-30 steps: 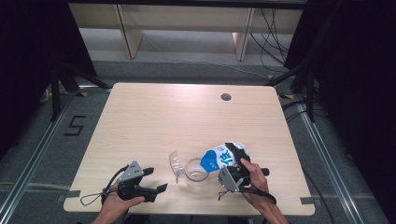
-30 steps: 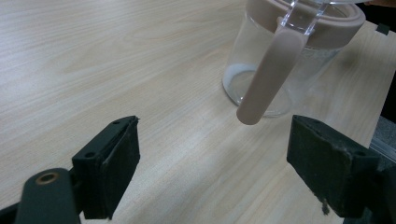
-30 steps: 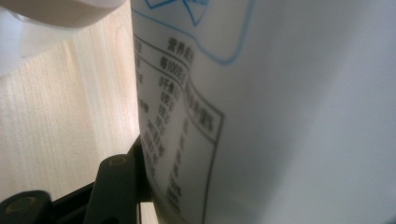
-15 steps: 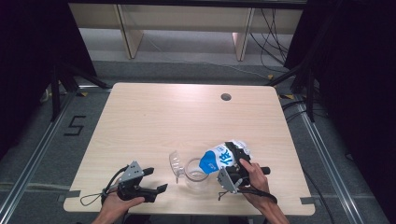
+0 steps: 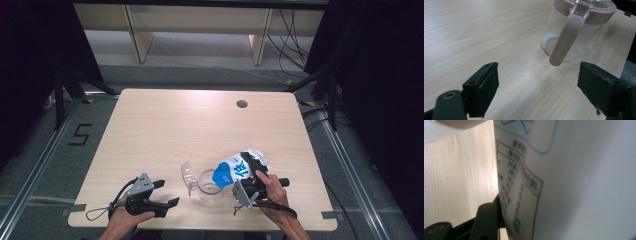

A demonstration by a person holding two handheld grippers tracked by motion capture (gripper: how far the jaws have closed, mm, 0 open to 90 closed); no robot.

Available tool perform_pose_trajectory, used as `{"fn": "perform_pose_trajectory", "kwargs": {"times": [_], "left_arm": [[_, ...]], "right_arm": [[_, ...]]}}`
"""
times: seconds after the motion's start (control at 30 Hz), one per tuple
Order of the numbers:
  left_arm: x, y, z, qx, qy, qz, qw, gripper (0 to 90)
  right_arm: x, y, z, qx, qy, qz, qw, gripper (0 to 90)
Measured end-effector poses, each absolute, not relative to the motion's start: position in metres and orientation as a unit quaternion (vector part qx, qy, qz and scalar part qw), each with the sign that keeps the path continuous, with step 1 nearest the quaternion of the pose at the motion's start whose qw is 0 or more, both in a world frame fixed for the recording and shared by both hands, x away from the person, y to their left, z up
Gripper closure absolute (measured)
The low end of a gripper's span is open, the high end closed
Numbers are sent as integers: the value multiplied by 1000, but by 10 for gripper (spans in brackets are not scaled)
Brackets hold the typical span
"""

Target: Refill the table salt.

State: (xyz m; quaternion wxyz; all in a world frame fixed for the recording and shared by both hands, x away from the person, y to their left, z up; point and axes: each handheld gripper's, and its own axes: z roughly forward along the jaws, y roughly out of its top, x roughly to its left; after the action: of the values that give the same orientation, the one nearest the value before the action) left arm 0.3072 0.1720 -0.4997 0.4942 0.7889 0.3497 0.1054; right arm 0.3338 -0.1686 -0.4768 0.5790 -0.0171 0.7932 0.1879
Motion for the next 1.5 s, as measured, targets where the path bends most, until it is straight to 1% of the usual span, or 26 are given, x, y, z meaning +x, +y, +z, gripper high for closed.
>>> {"fn": "perform_pose_trajectory", "kwargs": {"times": [0.1,0.13,0.23,0.27,0.33,0.37,0.4,0.43,0.57,0.73,0.87,0.9,0.93,0.97,1.1,1.13,1.5], "left_arm": [[307,172,-500,788,351,107,494,167],[307,172,-500,787,352,107,496,167],[307,172,-500,789,351,107,493,167],[308,172,-500,789,349,104,494,167],[307,172,-500,789,351,106,493,167],[307,172,-500,787,352,105,496,167],[307,172,-500,789,350,106,493,167],[307,172,-500,789,352,106,493,167],[307,172,-500,787,352,106,496,167],[307,173,-500,789,350,107,494,167],[307,173,-500,789,350,106,494,167],[307,173,-500,789,350,106,493,167],[307,173,-500,789,350,106,493,167],[307,173,-500,789,350,106,493,167],[308,173,-500,788,350,104,495,167],[307,173,-500,788,350,106,495,166],[308,173,-500,788,350,105,495,167]], "right_arm": [[333,-168,-474,-29,786,170,594,470],[332,-168,-478,-1,790,185,584,470],[332,-168,-478,-6,789,182,587,470],[333,-167,-475,-29,788,171,591,470],[330,-167,-478,-2,791,178,586,472],[331,-167,-478,-11,790,180,587,472],[331,-166,-476,-19,781,181,597,472],[331,-166,-478,-9,789,179,588,472],[332,-166,-475,-37,785,160,597,474],[331,-167,-477,-19,788,164,593,474],[332,-166,-471,-60,782,146,604,476],[331,-166,-476,-29,788,156,595,476],[331,-166,-477,-32,787,165,594,476],[331,-167,-474,-44,776,154,610,476],[331,-166,-470,-65,775,138,613,477],[331,-166,-473,-49,774,152,613,477],[331,-166,-474,-59,771,146,617,480]]}}
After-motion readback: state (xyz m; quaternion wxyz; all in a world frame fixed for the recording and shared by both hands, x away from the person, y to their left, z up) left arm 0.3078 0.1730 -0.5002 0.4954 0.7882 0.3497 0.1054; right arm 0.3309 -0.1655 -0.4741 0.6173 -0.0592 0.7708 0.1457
